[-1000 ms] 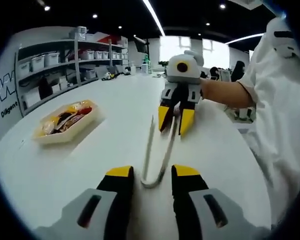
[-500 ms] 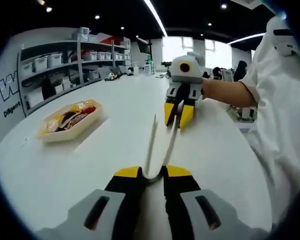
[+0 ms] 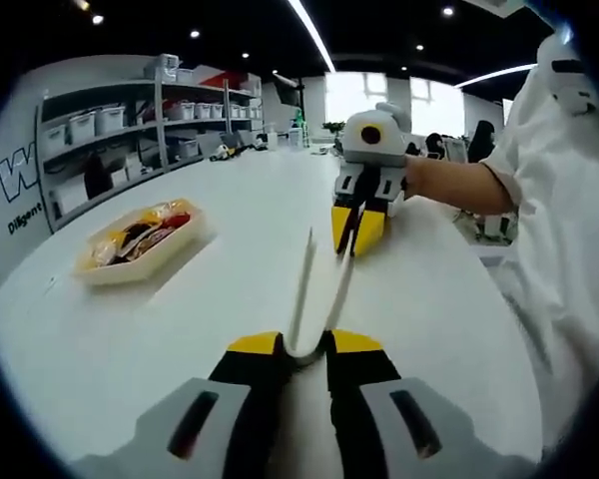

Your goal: Place the target food into the container with the food tongs after gripping and lifting it, then release it inside without dropping or visibly crushing the food.

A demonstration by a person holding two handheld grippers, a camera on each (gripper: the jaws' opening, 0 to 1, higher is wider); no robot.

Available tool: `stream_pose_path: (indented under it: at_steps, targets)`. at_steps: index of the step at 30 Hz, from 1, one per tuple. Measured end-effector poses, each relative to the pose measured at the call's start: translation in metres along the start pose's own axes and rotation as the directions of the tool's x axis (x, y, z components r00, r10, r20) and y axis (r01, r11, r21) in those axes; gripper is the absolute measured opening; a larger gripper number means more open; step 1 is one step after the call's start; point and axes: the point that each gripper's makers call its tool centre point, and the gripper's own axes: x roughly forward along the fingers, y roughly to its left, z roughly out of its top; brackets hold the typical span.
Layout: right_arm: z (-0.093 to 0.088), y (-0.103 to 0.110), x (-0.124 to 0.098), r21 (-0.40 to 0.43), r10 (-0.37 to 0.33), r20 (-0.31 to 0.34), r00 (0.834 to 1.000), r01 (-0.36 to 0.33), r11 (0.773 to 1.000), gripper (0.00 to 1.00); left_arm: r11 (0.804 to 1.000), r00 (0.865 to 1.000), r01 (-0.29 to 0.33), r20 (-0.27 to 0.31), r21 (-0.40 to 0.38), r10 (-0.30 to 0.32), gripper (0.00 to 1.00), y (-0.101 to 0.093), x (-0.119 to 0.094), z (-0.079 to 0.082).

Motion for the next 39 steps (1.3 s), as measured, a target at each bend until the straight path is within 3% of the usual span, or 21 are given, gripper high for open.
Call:
stream_pose_path:
  at_steps: [8,16,23,27,34,39]
  targets:
    - [0.003,0.001,-0.001,0.023,0.001,0.021,1.000,-0.002,1.000,0.07,1.000,1.000,-0.013,0.005,-0.009,0.013,0.18,0.001,-0.001,0.000]
    - [0.008,-0.003,-0.004,0.041,-0.027,0.058,0.998,0.024,0.999,0.11,0.998,0.998,-0.054,0.007,-0.026,0.054,0.27,0.003,-0.010,-0.004]
    - [0.018,-0.005,-0.008,0.071,-0.061,0.119,0.991,0.052,0.996,0.16,0.992,0.993,-0.101,0.051,-0.077,0.105,0.30,0.008,-0.026,-0.001]
    - [0.017,-0.005,-0.008,0.065,-0.079,0.113,0.991,0.072,0.995,0.16,0.989,0.990,-0.119,0.059,-0.092,0.124,0.35,0.005,-0.029,-0.001]
    - [0.029,-0.012,-0.017,0.071,-0.145,0.175,0.974,0.135,0.988,0.16,0.983,0.984,-0.148,0.080,-0.110,0.158,0.40,-0.002,-0.034,0.000]
    - [0.029,-0.013,-0.019,0.079,-0.178,0.171,0.969,0.166,0.983,0.16,0.977,0.979,-0.168,0.093,-0.128,0.180,0.41,-0.005,-0.040,-0.001]
